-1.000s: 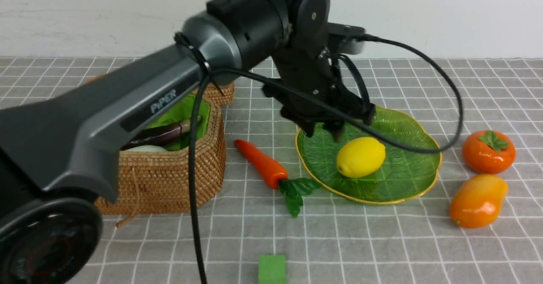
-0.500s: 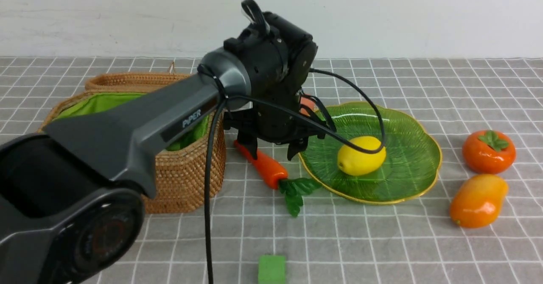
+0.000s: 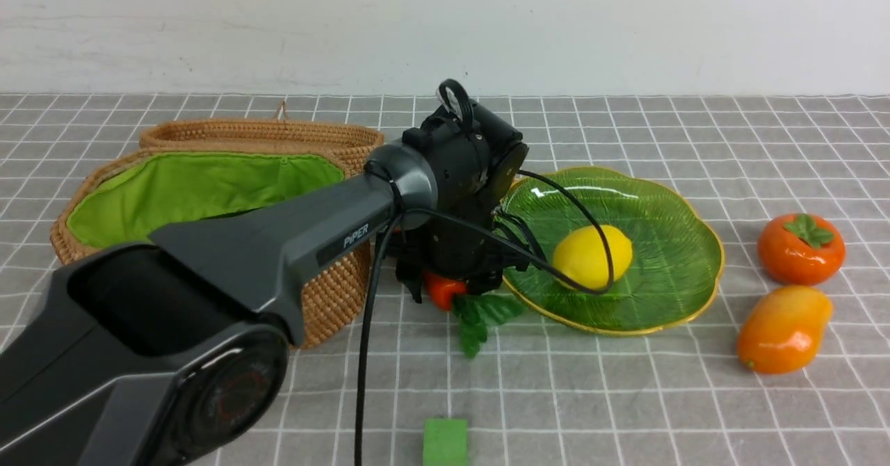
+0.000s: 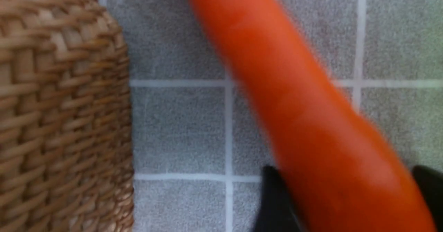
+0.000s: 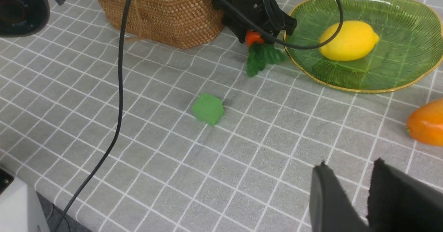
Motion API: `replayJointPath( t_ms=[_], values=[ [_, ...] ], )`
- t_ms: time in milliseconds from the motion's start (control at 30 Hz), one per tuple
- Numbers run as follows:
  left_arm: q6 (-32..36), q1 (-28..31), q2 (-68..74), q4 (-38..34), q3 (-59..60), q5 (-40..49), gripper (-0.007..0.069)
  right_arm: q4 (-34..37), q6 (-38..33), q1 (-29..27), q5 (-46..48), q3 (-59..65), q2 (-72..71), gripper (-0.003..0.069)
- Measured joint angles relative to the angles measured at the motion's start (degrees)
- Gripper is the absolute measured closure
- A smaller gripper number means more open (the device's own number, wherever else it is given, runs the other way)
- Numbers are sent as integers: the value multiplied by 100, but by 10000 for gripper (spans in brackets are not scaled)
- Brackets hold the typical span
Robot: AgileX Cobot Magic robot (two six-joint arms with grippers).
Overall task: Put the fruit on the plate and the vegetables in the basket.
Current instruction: Use the left arm to grab a carrot and put it into the left basket
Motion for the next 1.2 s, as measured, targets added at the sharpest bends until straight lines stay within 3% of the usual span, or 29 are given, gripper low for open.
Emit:
replayJointPath(
  t_ms=[67, 267, 433, 600, 633, 667, 700, 833, 1000, 1033, 1100, 1200],
  values=[
    [-32, 0, 0, 0, 0, 55, 265, 0, 0, 0, 1, 0, 0, 466],
    [-25, -10, -78, 170, -215, 423, 258, 0, 0, 0, 50, 0, 0, 466],
    [558, -204, -757, 291, -386, 453, 258, 0, -2, 0, -65, 0, 0, 466],
    [2057, -565, -1937, 523, -340, 479, 258, 0, -14, 0, -327, 0, 0, 466],
    [2770, -575, -2457, 531, -134, 479, 258, 0, -13, 0, -451, 0, 0, 466],
    [2849, -575, -2515, 531, -134, 479, 258, -6, -13, 0, -480, 0, 0, 466],
    [3469, -433, -2961, 525, 168, 480, 258, -19, -22, 0, -552, 0, 0, 466],
    [4585, 270, -3689, 367, 1068, 489, 258, -19, -22, 0, -681, 0, 0, 466],
    [7338, 1728, -4202, -11, 2613, 289, 258, -39, -27, 0, -925, 0, 0, 463],
    [7432, 1769, -4202, -45, 2691, 225, 258, -39, -27, 0, -942, 0, 0, 463],
    [8298, 2172, -4094, -251, 3044, -245, 258, -39, -27, 0, -1153, 0, 0, 461],
    [8538, 2375, -3842, -344, 3212, -758, 258, 21, -27, 0, -1313, 0, 0, 457]
  ],
)
